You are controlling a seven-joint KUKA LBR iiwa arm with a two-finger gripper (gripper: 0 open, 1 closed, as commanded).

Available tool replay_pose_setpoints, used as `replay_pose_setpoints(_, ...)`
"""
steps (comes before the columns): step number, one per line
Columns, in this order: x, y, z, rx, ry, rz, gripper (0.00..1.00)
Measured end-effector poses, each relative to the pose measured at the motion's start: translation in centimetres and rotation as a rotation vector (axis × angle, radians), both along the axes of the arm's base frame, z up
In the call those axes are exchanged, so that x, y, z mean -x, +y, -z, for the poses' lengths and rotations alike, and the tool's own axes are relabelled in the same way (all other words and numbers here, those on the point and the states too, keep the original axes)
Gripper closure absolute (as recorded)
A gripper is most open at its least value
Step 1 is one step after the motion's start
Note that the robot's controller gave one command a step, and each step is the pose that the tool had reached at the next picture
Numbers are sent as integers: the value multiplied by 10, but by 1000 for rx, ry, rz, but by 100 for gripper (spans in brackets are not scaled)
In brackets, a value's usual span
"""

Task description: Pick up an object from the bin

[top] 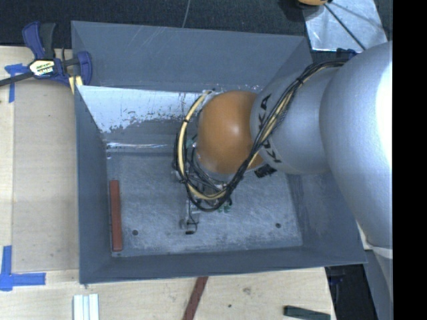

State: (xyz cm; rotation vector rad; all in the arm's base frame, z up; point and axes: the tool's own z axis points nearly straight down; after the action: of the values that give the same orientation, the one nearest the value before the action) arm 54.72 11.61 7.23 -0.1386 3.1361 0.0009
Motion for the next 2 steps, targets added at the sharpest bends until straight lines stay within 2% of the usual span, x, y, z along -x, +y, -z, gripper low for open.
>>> replay_pose_setpoints(1,0,-12,-6,1,1,-27,0)
replay_pose_setpoints(2,-27,-55,0,0,-2,63,100)
